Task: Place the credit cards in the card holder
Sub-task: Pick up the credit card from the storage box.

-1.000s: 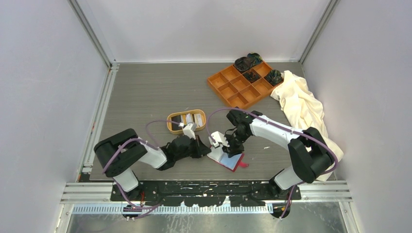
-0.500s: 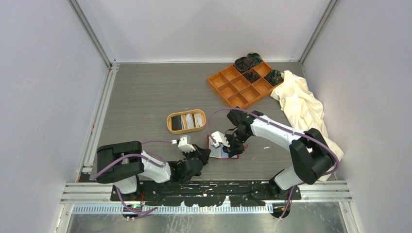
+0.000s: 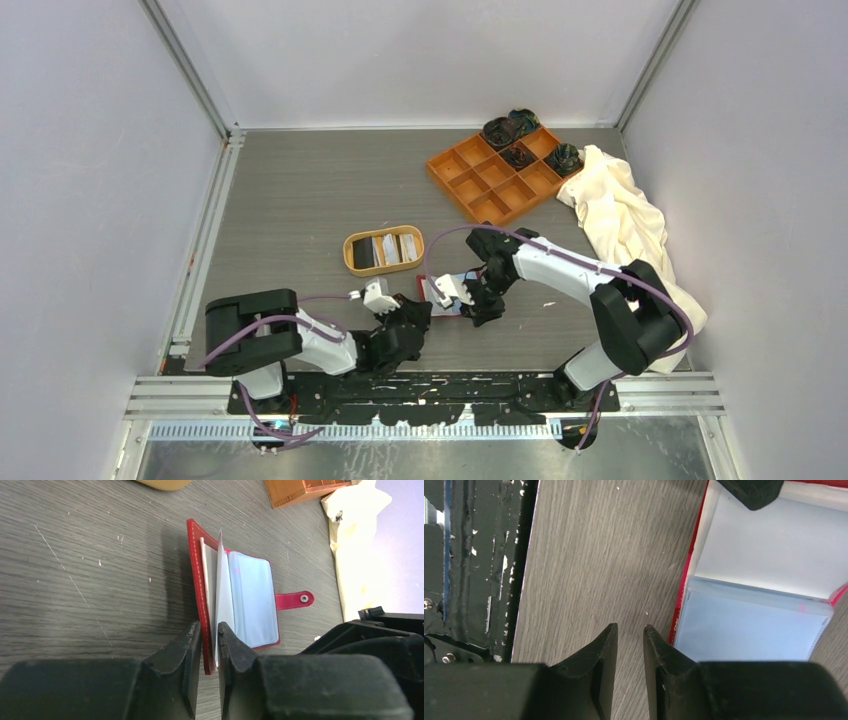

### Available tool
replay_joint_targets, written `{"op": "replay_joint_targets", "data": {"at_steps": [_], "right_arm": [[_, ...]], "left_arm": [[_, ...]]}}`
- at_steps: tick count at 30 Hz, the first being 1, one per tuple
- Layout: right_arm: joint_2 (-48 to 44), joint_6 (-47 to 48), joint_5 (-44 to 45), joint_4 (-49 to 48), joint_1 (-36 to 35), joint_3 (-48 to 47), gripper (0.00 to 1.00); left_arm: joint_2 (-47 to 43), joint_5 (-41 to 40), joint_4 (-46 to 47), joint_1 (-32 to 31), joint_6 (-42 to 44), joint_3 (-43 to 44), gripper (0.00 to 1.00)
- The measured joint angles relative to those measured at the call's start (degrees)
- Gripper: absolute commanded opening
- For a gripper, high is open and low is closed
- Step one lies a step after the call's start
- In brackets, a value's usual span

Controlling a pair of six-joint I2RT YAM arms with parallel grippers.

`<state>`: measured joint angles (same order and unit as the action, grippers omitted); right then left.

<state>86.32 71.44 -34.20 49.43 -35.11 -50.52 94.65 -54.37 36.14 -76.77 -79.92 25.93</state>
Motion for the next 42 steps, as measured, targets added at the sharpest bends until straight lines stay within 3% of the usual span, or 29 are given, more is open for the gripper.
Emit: {"op": "replay_joint_targets", "data": {"at_steps": [6,10,13,16,18,21,25,27,29,31,32,36,42], "right_arm": [[0.28,-0.85,1.42,-0.39,0.0,-0.02,0.31],[0.28,-1.11,1.33,-0.07,0.0,-0.52,0.31],[0.04,-1.27,1.05,0.09,0.15,-1.03,0.32],[-0.94,-1.79,0.92,0.63,0.5,-1.42,0.32],[-1.95,-3.1,1.09,0.79,0.79,-2.03,0.33],[-4.04,-6.23,1.99,0.52,1.49,-3.23,0.34],[-7.1,-13.03,4.15,-0.7,3.06,-5.05,0.39],[-8.11,-17.14,5.79,-1.11,4.22,-6.86,0.46],[-8.41,-20.96,7.26,-1.4,5.4,-9.16,0.66],[-8.44,-25.22,8.31,-1.84,6.91,-11.76,0.94],[-8.46,-27.34,8.24,-2.14,7.8,-12.9,0.99],[-7.85,-34.67,4.94,-1.9,11.65,-18.18,0.99],[-3.15,-42.12,2.8,-3.8,12.76,-26.99,1.0]], "left_arm": [[-0.44,2.64,4.37,-0.04,3.26,-3.26,0.38],[-6.19,3.93,4.74,-0.04,8.2,-7.04,0.47],[-14.49,7.04,5.51,-0.04,16.98,-9.64,0.51],[-24.13,12.74,6.32,-0.02,28.63,-12.35,0.68],[-32.61,15.69,1.97,0.35,34.23,-13.07,0.75],[-47.17,19.1,-11.67,2.91,40.22,-10.51,0.84],[-58.36,22.71,-25.35,9.31,44.78,-6.49,0.84],[-61.02,26.01,-31.01,14.64,46.56,-4.61,0.84],[-59.93,30.86,-35.23,20.35,47.93,-2.47,0.83],[-56.65,36.39,-38.29,25.59,49.16,-0.24,0.82],[-54.07,39.47,-39.67,28.2,49.75,1.29,0.82],[-42.49,49.79,-44.76,36.02,51.78,9.25,0.82],[-33.09,49.99,-51.39,39.98,54.73,19.74,0.82]]}}
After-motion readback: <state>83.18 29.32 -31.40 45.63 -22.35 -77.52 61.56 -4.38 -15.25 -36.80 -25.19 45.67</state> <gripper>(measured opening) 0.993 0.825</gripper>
